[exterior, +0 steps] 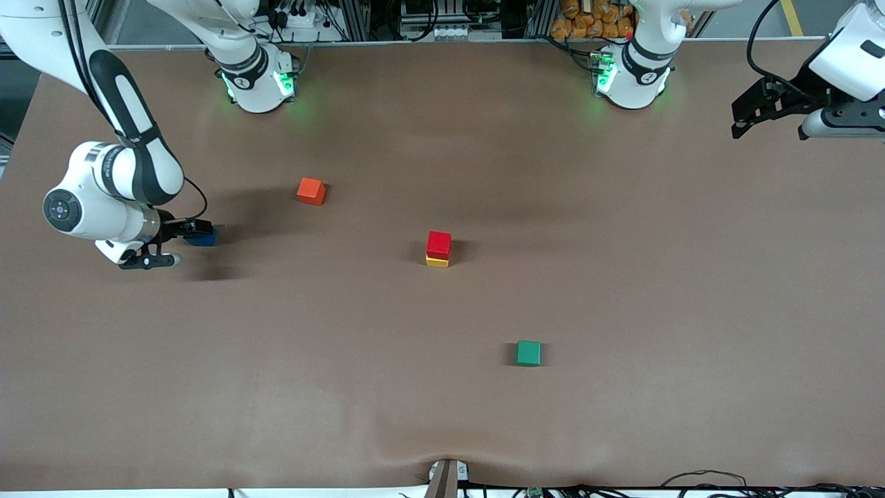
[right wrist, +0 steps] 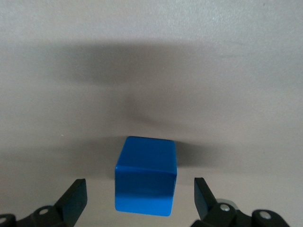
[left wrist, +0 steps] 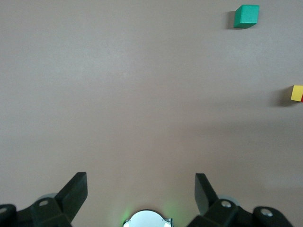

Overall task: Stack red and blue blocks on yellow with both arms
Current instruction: 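Lift the blue cube with the right gripper and carry it toward the stack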

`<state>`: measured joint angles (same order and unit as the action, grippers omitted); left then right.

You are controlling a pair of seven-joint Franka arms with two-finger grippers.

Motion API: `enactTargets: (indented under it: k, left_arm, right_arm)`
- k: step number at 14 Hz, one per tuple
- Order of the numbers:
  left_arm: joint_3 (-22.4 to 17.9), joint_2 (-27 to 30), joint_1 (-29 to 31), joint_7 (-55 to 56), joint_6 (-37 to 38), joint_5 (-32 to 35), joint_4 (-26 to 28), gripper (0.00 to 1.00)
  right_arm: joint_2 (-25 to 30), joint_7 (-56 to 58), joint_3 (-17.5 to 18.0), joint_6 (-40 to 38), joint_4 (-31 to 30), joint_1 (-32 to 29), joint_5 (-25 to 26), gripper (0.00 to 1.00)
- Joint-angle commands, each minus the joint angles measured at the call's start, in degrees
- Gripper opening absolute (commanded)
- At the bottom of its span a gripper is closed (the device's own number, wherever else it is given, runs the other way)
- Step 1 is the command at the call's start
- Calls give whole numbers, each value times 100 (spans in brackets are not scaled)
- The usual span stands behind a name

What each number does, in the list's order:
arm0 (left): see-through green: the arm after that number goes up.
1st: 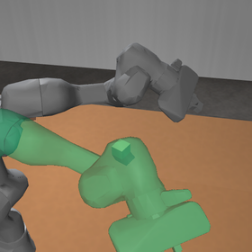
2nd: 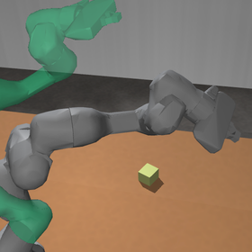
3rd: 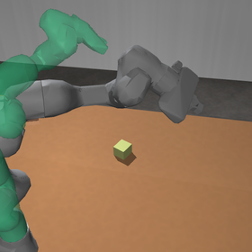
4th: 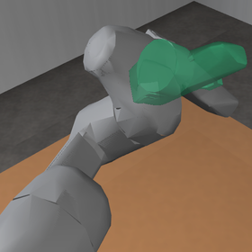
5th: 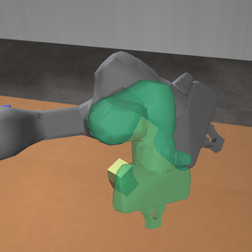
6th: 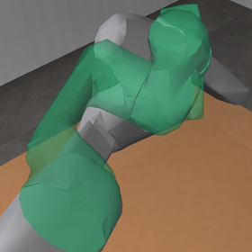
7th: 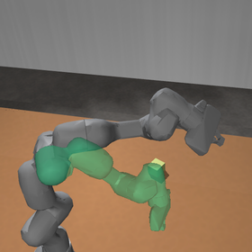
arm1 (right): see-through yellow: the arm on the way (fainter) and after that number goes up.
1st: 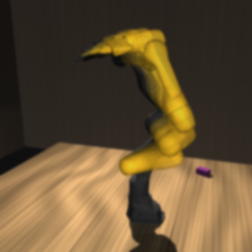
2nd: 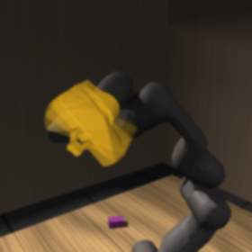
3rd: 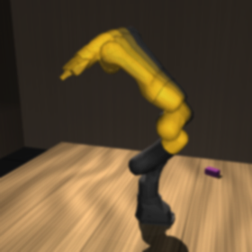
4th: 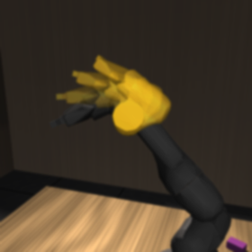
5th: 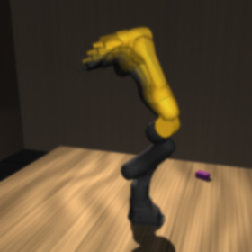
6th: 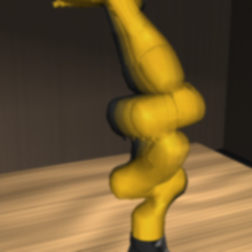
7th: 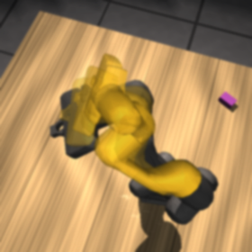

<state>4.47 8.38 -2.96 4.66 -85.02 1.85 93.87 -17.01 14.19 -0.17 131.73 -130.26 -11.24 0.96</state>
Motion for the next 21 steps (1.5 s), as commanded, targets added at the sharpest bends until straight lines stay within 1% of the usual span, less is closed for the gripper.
enactTargets:
  k: [1,2,3,4,6,7,8,9,10,12,15,16,21]
  left_arm:
    - [-7,111,-20,-27,3,61,70,100]
    - [-16,102,-20,-35,3,61,35,100]
    - [-25,93,6,-44,3,53,35,100]
    - [-34,93,111,-53,3,35,61,100]
    - [-25,23,269,-88,-6,9,44,100]
    - [-25,-55,270,-88,-14,9,26,100]
    - [-25,-82,261,-80,-32,9,26,100]
    - [-25,-100,261,-79,-41,9,0,100]
    - [-25,-100,261,-79,-41,26,-9,100]
    - [-25,-135,279,-88,-50,70,-9,100]
    - [-25,-135,279,-97,-120,61,-36,100]
    - [-25,-144,270,-97,-146,61,-36,100]
    - [-25,-214,279,-62,-190,35,-18,100]
  right_arm:
    - [268,155,70,317,-412,-142,-69,88]
    - [294,155,70,345,-465,-133,-69,80]
    - [294,172,70,406,-483,-142,-69,69]
    - [294,268,70,459,-491,-151,-69,60]
    - [277,496,70,450,-492,-203,-69,49]
    - [268,593,79,450,-483,-273,-69,37]
    - [277,603,79,424,-483,-256,-78,20]
    - [268,603,79,398,-465,-265,-78,8]
    - [259,594,79,398,-456,-265,-87,2]
    - [259,568,88,319,-430,-247,-96,0]
    - [268,568,79,152,-360,-212,-359,0]
    - [251,550,79,65,-290,-204,-368,0]
    - [286,585,88,-796,149,-2,-377,0]
